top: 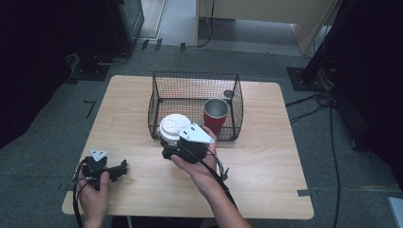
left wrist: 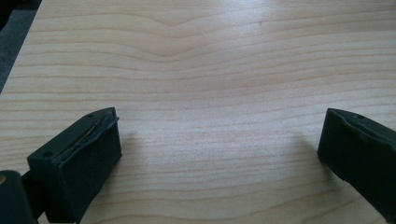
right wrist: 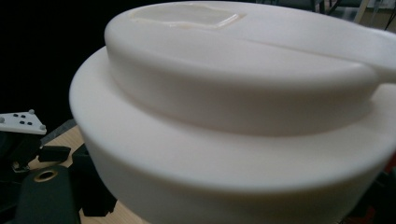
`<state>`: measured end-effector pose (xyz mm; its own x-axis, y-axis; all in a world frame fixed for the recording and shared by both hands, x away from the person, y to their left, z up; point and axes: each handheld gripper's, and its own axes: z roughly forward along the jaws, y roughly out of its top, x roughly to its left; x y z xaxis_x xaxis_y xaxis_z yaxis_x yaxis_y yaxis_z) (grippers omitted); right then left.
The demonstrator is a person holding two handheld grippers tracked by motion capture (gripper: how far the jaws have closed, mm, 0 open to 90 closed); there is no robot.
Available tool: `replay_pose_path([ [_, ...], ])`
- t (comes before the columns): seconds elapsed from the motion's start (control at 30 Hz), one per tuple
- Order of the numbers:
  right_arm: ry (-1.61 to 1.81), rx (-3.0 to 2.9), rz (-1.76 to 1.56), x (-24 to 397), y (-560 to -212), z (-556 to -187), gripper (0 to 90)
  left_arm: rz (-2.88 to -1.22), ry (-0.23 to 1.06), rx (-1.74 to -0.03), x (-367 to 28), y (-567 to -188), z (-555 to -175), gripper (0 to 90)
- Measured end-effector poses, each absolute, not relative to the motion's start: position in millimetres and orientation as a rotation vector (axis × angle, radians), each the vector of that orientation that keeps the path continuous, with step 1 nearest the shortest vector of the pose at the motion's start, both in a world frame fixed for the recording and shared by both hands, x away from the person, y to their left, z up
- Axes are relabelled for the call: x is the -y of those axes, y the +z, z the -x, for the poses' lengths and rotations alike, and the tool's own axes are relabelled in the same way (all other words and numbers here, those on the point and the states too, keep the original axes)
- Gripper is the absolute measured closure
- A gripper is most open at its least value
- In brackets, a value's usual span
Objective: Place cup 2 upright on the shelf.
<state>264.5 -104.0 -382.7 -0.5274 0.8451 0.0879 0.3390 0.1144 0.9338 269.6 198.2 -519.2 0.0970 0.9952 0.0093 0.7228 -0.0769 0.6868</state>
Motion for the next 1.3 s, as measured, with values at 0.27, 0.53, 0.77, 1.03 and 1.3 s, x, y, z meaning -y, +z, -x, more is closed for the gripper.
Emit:
replay_pose_path([
  [0.27, 1.411, -1.897, -1.138, 105.1, -371.4, -269.4, 16.0, -1.856, 0.678, -1.679, -198.1, -519.2, -269.6, 0.0],
  [0.53, 1.422, -1.864, -1.128, 104.1, -360.8, -275.5, 16.0, -1.856, 0.677, -1.679, -198.1, -519.3, -269.6, 0.0],
  [0.77, 1.428, -1.844, -1.112, 102.5, -352.6, -281.0, 16.0, -1.857, 0.677, -1.679, -198.2, -519.2, -269.6, 0.0],
  [1.03, 1.432, -1.825, -1.099, 100.6, -344.2, -288.5, 16.0, -1.856, 0.677, -1.679, -198.1, -519.3, -269.6, 0.0],
  [1.3, 1.455, -1.785, -1.110, 101.5, -339.2, -297.4, 16.0, -1.856, 0.677, -1.679, -198.1, -519.2, -269.6, 0.0],
])
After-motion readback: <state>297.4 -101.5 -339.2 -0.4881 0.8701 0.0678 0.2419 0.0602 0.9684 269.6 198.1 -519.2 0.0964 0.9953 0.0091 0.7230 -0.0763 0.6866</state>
